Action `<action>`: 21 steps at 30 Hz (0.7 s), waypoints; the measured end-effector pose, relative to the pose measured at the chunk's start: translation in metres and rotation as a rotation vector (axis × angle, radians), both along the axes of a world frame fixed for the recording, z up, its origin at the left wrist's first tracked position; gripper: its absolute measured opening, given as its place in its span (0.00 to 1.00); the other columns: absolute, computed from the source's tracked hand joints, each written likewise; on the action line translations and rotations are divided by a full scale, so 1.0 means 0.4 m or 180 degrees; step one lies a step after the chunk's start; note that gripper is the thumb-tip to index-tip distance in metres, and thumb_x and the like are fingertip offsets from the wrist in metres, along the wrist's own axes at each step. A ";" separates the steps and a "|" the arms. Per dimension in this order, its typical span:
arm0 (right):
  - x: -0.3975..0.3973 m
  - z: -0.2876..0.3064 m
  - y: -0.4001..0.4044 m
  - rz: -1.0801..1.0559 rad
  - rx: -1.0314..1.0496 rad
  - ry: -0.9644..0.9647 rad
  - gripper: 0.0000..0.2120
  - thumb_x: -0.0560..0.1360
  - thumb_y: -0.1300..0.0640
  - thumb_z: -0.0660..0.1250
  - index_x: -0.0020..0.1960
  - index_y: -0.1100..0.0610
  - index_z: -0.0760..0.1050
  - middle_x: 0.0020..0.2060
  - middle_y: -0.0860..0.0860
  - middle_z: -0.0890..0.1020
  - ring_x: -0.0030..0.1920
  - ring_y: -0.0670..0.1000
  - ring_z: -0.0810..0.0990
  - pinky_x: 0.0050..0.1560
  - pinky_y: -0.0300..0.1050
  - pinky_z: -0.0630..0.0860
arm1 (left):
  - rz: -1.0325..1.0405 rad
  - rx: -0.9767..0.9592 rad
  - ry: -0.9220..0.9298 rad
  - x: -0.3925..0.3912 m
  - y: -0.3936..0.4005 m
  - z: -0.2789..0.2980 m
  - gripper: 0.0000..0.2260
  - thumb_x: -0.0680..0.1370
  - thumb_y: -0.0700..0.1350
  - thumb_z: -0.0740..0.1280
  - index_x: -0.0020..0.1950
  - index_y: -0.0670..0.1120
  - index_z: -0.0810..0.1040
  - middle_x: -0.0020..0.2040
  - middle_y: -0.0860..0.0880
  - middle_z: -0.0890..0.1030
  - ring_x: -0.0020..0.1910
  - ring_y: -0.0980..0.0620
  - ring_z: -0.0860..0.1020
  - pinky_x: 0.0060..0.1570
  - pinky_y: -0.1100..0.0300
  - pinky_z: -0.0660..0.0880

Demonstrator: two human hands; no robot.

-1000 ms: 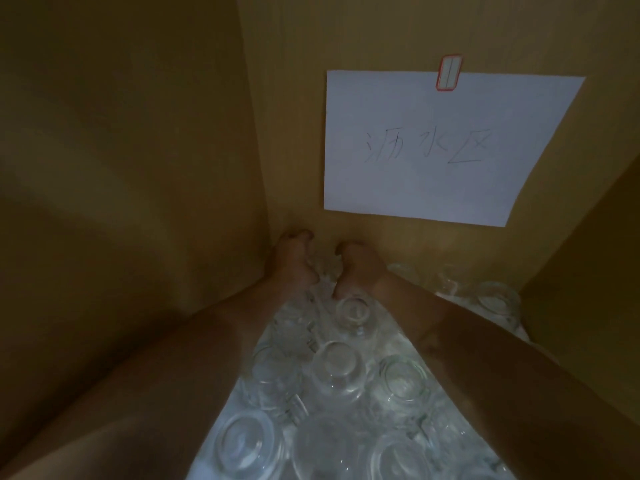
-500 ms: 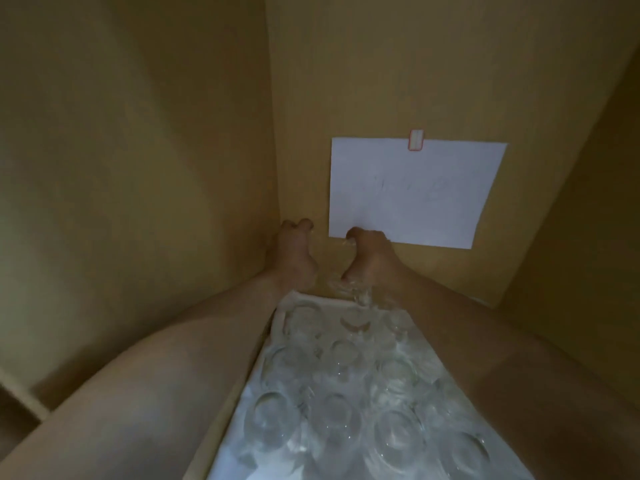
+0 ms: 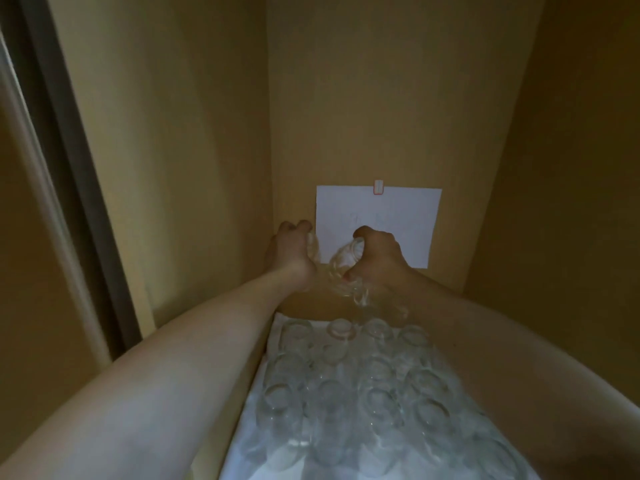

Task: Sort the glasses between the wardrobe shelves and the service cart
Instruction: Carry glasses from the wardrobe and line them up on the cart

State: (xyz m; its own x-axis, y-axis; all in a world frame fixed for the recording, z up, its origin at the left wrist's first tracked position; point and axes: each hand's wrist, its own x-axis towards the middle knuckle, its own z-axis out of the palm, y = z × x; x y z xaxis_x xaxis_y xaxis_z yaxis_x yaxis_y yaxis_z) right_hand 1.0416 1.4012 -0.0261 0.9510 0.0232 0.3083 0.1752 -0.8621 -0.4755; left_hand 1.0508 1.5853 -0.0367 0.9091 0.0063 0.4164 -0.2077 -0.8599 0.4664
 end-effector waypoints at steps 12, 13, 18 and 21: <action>-0.345 0.051 -0.024 -0.0482 -0.0122 -0.0082 0.47 0.56 0.50 0.86 0.71 0.54 0.72 0.58 0.51 0.79 0.54 0.52 0.77 0.44 0.43 0.74 | -0.0792 -0.0056 -0.0288 -0.303 0.001 0.049 0.37 0.66 0.39 0.78 0.72 0.51 0.69 0.64 0.46 0.71 0.59 0.42 0.75 0.47 0.55 0.75; -0.379 0.049 -0.027 -0.0549 -0.0139 -0.0052 0.47 0.56 0.50 0.86 0.71 0.55 0.71 0.59 0.52 0.79 0.54 0.52 0.77 0.44 0.43 0.74 | -0.0891 -0.0092 -0.0290 -0.327 0.000 0.047 0.37 0.65 0.39 0.78 0.72 0.50 0.69 0.64 0.46 0.71 0.59 0.42 0.75 0.47 0.55 0.74; -0.545 0.028 -0.043 -0.0834 -0.0170 0.0094 0.42 0.55 0.52 0.86 0.66 0.55 0.75 0.47 0.45 0.78 0.47 0.48 0.76 0.35 0.37 0.73 | -0.1195 -0.0092 -0.0316 -0.448 -0.017 0.027 0.33 0.66 0.38 0.76 0.70 0.48 0.71 0.61 0.44 0.72 0.55 0.40 0.77 0.45 0.57 0.72; -0.631 0.011 -0.059 -0.1003 -0.0170 0.0199 0.37 0.53 0.51 0.87 0.60 0.53 0.78 0.45 0.45 0.79 0.47 0.49 0.79 0.29 0.33 0.67 | -0.1299 0.0000 -0.0258 -0.517 -0.043 0.006 0.32 0.68 0.39 0.76 0.71 0.49 0.71 0.64 0.44 0.72 0.57 0.40 0.77 0.46 0.58 0.72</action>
State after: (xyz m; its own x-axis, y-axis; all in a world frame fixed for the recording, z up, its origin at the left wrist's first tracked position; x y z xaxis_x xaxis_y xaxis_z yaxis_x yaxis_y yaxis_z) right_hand 0.7893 1.3776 -0.0218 0.9310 -0.2607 0.2554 -0.1323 -0.8933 -0.4296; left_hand 0.8440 1.5682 -0.0343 0.8012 -0.3480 0.4869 -0.5677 -0.6993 0.4344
